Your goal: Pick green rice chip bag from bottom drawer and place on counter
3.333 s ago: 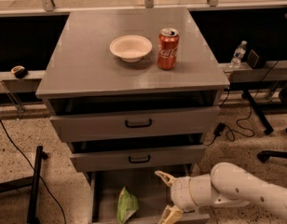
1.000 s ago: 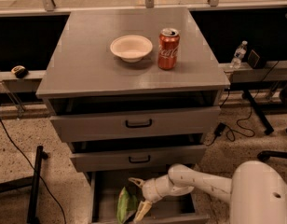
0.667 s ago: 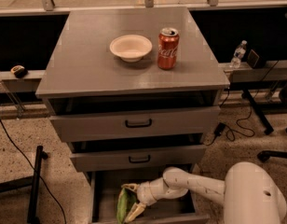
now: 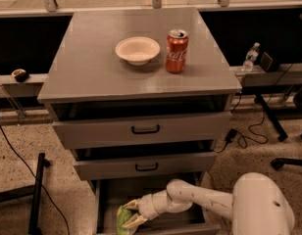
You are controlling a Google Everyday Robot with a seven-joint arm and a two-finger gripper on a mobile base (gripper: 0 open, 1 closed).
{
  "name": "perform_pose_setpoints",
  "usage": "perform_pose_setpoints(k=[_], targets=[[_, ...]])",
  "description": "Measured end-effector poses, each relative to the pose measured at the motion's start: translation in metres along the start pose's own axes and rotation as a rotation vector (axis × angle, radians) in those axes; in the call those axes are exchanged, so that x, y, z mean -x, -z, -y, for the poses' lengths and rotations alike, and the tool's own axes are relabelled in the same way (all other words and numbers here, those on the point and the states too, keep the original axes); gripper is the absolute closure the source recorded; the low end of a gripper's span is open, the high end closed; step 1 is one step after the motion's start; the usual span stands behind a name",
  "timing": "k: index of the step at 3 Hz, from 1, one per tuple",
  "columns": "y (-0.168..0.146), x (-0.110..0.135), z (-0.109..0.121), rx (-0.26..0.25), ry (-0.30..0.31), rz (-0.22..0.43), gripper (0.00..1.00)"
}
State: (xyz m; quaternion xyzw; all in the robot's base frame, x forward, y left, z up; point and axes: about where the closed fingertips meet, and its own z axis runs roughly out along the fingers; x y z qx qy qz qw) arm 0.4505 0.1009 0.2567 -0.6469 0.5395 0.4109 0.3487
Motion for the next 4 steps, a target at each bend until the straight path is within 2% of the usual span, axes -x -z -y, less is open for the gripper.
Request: perform_pose_setpoints(k=[1,2,3,4], targets=[[0.004,0.007,0.001,-0.027,0.017,0.046,0.96],[0.036,0.03,0.005,-0.102,0.054,0.134,1.0],[0.094,0.073,0.002,-0.177,0.158,0.223,1.0],[0.162,0.14,-0.015,-0.225,0.332,0.264,1.0]])
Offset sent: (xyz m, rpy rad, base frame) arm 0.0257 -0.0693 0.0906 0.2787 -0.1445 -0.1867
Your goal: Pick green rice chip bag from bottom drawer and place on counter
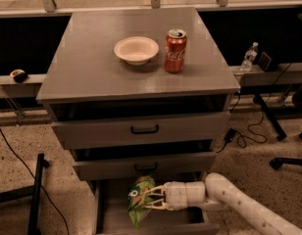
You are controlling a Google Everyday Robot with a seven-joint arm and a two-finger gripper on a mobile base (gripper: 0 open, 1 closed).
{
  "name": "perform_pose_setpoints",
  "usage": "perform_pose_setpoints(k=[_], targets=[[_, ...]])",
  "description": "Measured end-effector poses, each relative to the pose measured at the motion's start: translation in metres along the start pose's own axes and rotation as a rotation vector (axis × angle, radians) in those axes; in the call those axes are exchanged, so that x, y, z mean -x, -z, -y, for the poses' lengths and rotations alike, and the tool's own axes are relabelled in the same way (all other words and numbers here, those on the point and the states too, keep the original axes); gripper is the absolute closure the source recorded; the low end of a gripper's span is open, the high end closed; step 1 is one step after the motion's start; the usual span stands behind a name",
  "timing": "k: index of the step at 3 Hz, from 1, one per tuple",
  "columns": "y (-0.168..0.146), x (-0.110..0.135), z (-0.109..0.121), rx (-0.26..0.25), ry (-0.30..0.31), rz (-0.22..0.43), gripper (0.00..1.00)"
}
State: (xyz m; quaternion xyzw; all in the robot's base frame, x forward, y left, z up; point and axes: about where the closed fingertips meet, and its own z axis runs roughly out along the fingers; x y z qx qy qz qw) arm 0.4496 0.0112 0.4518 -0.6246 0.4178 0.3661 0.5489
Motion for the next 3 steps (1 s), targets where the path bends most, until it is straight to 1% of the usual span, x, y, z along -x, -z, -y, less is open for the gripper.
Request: perform_pose_setpoints(k=[1,2,3], targets=[[0.04,0.082,0.018,-0.027,0.183,-0.008,1.0],[0.055,0.102,0.026,-0.041,0.229,-0.024,1.0],[0.054,0.134,0.033,0.001,0.357,-0.038,1.0]])
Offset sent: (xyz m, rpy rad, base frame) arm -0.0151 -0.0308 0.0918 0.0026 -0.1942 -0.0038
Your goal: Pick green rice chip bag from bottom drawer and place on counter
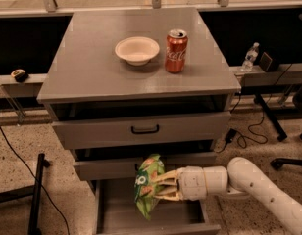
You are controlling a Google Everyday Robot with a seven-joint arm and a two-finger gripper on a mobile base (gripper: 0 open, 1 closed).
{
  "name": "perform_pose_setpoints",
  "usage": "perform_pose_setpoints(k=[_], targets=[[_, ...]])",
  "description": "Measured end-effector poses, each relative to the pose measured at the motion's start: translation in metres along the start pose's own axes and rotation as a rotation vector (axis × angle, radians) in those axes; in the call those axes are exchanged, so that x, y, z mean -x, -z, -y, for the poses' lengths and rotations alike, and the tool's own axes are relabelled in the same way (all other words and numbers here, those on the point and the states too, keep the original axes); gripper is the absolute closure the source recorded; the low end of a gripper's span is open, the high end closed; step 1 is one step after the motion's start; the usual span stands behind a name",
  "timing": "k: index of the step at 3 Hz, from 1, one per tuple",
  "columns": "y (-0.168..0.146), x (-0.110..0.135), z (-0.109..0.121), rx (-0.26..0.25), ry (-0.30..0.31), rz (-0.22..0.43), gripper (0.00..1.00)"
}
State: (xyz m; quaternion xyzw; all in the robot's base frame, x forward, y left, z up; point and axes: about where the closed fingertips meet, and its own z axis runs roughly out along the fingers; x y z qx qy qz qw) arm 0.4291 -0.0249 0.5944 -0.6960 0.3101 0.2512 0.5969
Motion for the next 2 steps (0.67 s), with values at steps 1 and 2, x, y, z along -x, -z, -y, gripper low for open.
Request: perform_pose_setpoints(k=[1,2], targets=[[0.002,0.064,0.028,0.075,0.248,-0.004,1.0],[-0.009,0.137,0.059,0.172,0.492,0.009,1.0]])
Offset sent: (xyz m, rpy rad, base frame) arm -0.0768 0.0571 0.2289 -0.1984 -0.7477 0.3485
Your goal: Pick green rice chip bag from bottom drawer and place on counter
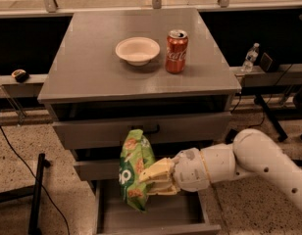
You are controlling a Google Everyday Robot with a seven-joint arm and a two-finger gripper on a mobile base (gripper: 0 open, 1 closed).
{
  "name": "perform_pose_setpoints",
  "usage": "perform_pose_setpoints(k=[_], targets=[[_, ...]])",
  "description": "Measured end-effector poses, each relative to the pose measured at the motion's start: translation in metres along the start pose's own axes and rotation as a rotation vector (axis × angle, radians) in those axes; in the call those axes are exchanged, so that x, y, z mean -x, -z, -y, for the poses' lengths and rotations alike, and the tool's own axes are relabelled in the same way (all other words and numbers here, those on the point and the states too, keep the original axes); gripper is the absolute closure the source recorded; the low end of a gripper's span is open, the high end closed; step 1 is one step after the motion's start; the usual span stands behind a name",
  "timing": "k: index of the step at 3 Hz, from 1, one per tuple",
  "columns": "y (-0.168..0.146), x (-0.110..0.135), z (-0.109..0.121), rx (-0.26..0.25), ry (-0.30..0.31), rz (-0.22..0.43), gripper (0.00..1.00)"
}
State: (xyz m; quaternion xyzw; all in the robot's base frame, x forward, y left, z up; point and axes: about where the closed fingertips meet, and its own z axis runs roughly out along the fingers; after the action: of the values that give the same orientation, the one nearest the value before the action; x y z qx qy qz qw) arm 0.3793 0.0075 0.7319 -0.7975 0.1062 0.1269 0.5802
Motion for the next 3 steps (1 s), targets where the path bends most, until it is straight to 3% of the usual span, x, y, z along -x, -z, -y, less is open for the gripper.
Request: perform_pose_setpoints(k=[1,2,3], targets=[[-0.016,0.035,0.087,0.154,0.222,-0.04,1.0],[-0.035,0.035,0.139,0.267,0.292,-0.082,1.0],[-0.044,0.016,0.189,0.31,0.291,-0.1,1.0]])
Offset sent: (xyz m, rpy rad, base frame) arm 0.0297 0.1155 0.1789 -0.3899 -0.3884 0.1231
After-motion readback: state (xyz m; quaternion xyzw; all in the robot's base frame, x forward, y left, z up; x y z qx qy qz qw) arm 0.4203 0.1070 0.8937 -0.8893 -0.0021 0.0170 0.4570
